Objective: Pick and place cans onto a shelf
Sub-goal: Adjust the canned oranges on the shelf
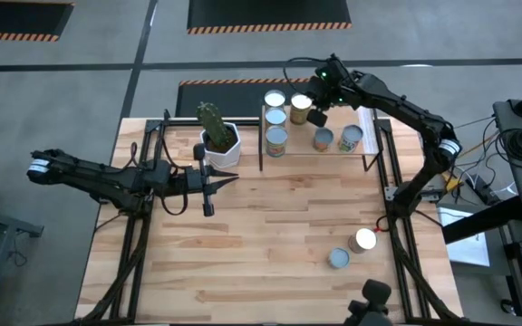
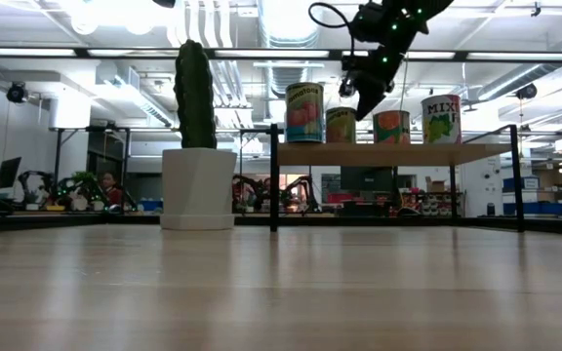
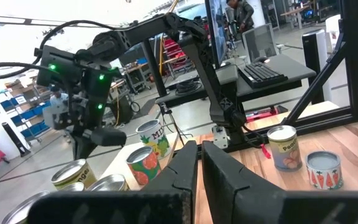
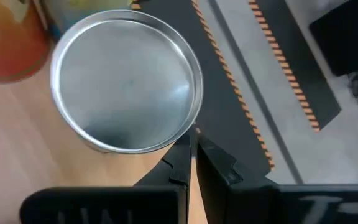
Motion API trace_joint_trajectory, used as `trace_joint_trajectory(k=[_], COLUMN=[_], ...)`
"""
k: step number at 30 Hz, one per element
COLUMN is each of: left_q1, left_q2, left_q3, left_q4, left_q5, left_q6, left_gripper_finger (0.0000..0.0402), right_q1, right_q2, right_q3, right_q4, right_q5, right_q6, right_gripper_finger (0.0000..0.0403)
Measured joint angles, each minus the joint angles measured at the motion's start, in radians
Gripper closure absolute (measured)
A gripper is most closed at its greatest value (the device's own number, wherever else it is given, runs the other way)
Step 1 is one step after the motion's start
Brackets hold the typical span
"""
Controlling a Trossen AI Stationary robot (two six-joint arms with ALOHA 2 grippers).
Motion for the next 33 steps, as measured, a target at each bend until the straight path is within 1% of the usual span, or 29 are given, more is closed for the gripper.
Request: trace_joint_trajectory(k=[4,6,9,13,18,20,24,28,33], left_q1=[0.0,0.0,0.0,0.0,0.0,0.0,0.0,0.0,0.0], left_q2=[0.0,0.0,0.0,0.0,0.0,0.0,0.0,0.0,0.0], left_q3=[0.0,0.0,0.0,0.0,0.0,0.0,0.0,0.0,0.0], left_q4=[0.0,0.0,0.0,0.006,0.006,0.007,0.006,0.006,0.006], left_q5=[0.0,0.0,0.0,0.0,0.0,0.0,0.0,0.0,0.0], left_q6=[0.0,0.0,0.0,0.017,0.025,0.026,0.027,0.027,0.034], left_gripper_finger=[0.0396,0.0396,0.0396,0.0396,0.0396,0.0396,0.0396,0.0396,0.0396], right_q1=[0.0,0.0,0.004,0.011,0.012,0.012,0.013,0.012,0.012], right_q2=[-0.004,-0.018,-0.043,-0.045,-0.019,-0.009,0.012,0.02,0.012], right_q3=[0.0,0.007,0.017,0.016,0.015,0.015,0.015,0.014,0.025], right_q4=[0.006,0.007,0.041,0.099,0.134,0.137,0.129,0.085,0.001], right_q5=[0.065,0.062,-0.004,-0.165,-0.249,-0.27,-0.275,-0.275,-0.275], right_q6=[-0.024,-0.011,0.024,0.063,0.071,0.071,0.072,0.055,-0.007], right_gripper_finger=[0.039,0.039,0.039,0.039,0.039,0.039,0.039,0.039,0.039])
